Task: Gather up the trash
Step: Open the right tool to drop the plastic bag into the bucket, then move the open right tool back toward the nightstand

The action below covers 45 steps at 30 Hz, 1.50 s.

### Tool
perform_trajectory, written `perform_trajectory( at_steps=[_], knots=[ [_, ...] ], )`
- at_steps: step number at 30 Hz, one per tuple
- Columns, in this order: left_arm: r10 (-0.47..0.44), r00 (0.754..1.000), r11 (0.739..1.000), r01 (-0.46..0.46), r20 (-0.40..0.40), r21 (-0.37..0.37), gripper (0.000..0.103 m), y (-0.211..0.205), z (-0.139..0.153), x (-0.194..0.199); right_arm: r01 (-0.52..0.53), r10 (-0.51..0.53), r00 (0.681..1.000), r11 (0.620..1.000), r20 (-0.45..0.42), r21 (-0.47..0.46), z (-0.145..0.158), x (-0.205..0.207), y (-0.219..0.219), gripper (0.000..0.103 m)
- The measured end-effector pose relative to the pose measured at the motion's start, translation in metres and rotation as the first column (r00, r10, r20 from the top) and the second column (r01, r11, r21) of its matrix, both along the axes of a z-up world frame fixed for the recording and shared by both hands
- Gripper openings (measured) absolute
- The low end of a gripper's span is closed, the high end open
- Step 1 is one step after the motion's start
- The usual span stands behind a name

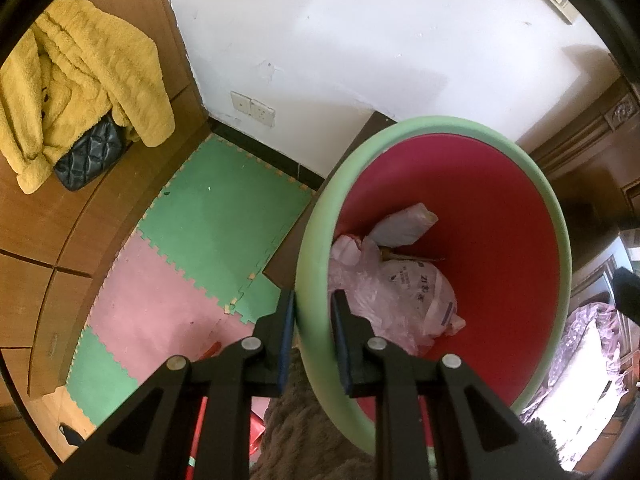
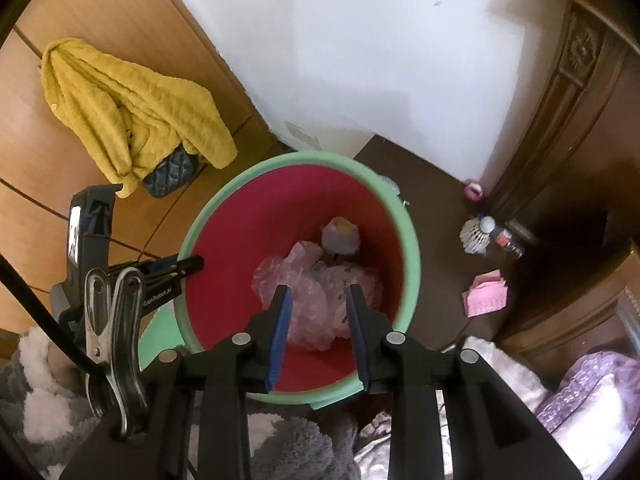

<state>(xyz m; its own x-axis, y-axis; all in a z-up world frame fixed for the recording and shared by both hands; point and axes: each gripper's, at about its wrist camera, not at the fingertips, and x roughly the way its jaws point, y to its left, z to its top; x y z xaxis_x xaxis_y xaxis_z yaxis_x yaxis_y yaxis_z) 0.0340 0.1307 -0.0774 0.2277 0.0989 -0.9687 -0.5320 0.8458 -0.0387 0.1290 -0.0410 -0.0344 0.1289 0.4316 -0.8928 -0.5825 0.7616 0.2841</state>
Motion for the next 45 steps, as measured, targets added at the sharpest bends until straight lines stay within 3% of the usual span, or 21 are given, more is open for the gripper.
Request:
perform_trajectory(
  at_steps=[18,31,41,45],
  knots=[
    [0.001,1.0,1.0,-0.001,-0.02,0.013,0.018,-0.004,-0.004,0.002,0.129,-0.129,0.991,0.992,-0.025,0.008,-0.003,0.006,-0.042,0.029],
    [0.007,1.0,1.0,-0.008,-0.027,-0.029,0.018,0.004,-0.005,0.002,0.273,-0.273,0.962,0.962,-0.003,0.023,0.01,0.007,-0.098,0.029],
    [-0.01,0.999,1.0,0.009,-0.041,-0.018,0.019,0.0,-0.006,0.0,0.436,-0.436,0.9,0.899,-0.016,0.045,0.011,-0.004,-0.151,0.029],
    [-0.013,0.999,1.0,0.012,-0.046,-0.017,0.019,0.0,-0.006,0.001,0.5,-0.489,0.865,0.859,-0.113,0.111,0.001,-0.01,-0.175,0.029]
  ],
)
